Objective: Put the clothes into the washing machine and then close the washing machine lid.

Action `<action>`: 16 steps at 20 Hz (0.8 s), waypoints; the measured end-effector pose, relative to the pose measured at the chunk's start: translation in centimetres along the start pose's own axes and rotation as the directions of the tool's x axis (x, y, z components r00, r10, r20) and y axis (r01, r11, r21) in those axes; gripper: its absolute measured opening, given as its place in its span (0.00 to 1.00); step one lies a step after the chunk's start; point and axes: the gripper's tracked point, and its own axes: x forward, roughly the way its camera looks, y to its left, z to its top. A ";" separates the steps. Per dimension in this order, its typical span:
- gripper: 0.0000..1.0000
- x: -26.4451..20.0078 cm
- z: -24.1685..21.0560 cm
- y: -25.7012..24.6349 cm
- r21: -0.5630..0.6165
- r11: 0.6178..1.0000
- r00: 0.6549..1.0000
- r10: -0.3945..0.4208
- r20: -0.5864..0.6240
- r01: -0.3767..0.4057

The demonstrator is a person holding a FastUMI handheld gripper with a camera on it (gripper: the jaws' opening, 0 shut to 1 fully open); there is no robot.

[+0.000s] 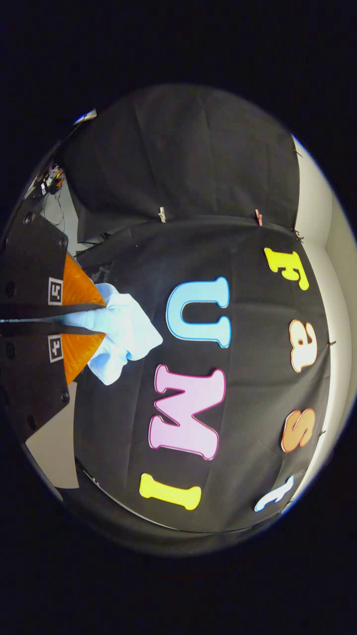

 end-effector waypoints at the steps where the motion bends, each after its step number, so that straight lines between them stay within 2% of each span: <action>1: 0.07 0.9 -0.7 0.7 0.000 1.000 1.000 0.010 -0.014 -0.010; 10: 0.07 9.6 -9.2 4.9 0.007 0.998 0.986 0.062 -0.157 -0.062; 16: 0.07 15.3 -18.0 6.2 0.018 0.998 0.946 0.064 -0.318 -0.062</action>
